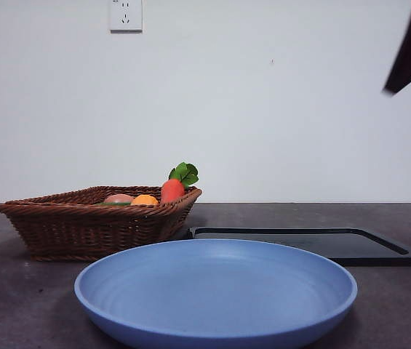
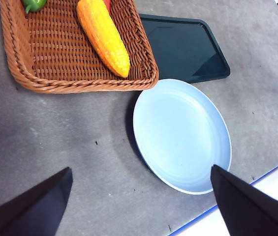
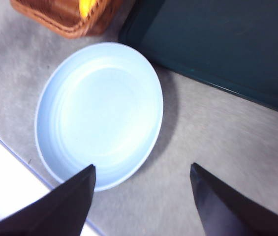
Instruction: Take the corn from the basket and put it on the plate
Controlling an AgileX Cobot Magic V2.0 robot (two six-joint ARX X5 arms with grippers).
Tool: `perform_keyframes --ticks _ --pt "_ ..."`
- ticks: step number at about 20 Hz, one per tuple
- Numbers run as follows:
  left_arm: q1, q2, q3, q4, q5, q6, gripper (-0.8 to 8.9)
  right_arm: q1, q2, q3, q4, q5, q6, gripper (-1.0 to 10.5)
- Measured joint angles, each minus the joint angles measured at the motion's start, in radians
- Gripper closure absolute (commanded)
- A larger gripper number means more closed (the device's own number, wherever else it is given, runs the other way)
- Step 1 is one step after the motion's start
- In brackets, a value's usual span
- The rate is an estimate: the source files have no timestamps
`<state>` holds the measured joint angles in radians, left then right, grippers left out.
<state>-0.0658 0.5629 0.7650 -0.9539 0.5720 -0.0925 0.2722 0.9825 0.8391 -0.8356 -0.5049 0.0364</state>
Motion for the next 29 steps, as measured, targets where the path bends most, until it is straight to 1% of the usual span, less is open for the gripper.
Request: perform_keyframes --ticks 7,11,13,15,16,22,26,29 --pt "0.000 0.000 0.000 0.000 0.000 0.000 3.57 0.106 0.324 0.000 0.200 0.007 0.043 6.3" --pt "0.000 0.000 0.000 0.000 0.000 0.000 3.57 0.145 0.448 0.000 0.266 0.011 0.051 6.3" --pt "0.000 0.000 0.000 0.000 0.000 0.000 3.57 0.163 0.502 0.000 0.290 0.035 0.053 6.3" --pt "0.000 0.000 0.000 0.000 0.000 0.000 3.57 0.175 0.537 0.000 0.301 0.057 0.058 6.4" --pt "0.000 0.000 0.000 0.000 0.000 0.000 3.57 0.180 0.548 0.000 0.306 0.061 0.058 6.7" --pt "0.000 0.000 0.000 0.000 0.000 0.000 3.58 0.207 0.578 0.000 0.315 0.086 0.060 9.5" --pt "0.000 0.006 0.000 0.003 0.000 0.000 3.59 0.211 0.578 0.001 0.317 0.095 0.085 9.4" --pt "-0.001 0.045 0.000 0.045 0.000 -0.008 3.59 0.211 0.568 0.001 0.299 0.100 0.102 9.4"
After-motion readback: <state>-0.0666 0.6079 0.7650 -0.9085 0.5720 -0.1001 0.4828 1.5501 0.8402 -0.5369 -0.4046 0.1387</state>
